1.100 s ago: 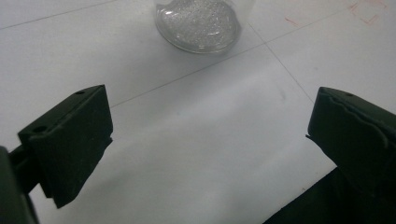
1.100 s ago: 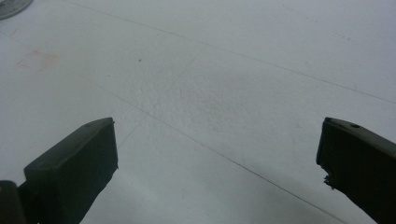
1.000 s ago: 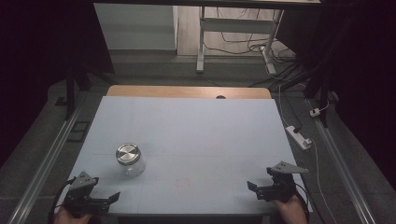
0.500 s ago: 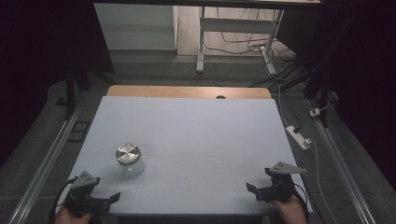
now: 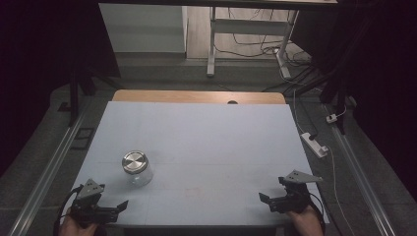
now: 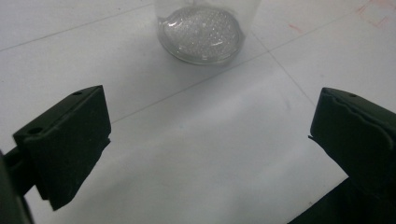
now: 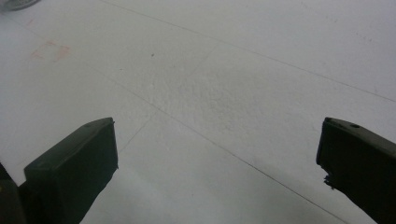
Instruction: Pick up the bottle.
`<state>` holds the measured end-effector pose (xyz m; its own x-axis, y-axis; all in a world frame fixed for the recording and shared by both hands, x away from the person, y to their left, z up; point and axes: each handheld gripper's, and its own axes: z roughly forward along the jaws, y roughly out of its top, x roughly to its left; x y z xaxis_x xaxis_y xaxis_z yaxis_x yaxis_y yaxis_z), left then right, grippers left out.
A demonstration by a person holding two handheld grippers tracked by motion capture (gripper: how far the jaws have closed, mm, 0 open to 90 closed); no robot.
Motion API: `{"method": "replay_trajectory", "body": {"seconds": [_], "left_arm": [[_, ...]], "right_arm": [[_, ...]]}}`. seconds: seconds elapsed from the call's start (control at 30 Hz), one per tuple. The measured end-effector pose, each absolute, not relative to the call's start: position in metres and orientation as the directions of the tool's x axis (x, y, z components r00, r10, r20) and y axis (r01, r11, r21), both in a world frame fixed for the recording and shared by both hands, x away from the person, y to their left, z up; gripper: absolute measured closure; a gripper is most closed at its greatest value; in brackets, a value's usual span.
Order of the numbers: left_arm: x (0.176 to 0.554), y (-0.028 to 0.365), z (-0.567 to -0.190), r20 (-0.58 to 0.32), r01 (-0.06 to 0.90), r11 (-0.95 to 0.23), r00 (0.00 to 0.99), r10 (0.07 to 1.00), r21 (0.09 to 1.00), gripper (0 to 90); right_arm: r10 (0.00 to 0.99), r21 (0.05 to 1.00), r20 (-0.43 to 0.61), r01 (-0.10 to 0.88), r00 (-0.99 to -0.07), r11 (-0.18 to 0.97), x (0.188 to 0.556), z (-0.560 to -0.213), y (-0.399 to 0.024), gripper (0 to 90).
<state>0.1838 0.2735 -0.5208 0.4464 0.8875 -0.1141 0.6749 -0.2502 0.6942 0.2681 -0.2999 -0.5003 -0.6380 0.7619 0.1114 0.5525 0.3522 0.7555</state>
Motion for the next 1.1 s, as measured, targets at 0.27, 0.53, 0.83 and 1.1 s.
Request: {"method": "replay_trajectory", "body": {"seconds": [0.27, 0.53, 0.83, 1.1], "left_arm": [[0.187, 0.275, -0.521, -0.125, 0.676, -0.235, 0.440, 0.889, 0.698, 0.0], [0.190, 0.275, -0.520, -0.129, 0.671, -0.236, 0.446, 0.886, 0.703, 0.0], [0.202, 0.276, -0.521, -0.128, 0.657, -0.245, 0.465, 0.876, 0.713, 0.0], [0.211, 0.277, -0.524, -0.125, 0.643, -0.242, 0.470, 0.874, 0.727, 0.0]], "right_arm": [[0.759, 0.753, 0.109, 0.551, -0.642, 0.359, 0.269, -0.500, -0.300, 0.0], [0.757, 0.753, 0.109, 0.550, -0.644, 0.360, 0.269, -0.501, -0.299, 0.0], [0.752, 0.745, 0.109, 0.554, -0.650, 0.371, 0.269, -0.501, -0.298, 0.0], [0.751, 0.746, 0.109, 0.553, -0.651, 0.372, 0.269, -0.501, -0.298, 0.0]]}}
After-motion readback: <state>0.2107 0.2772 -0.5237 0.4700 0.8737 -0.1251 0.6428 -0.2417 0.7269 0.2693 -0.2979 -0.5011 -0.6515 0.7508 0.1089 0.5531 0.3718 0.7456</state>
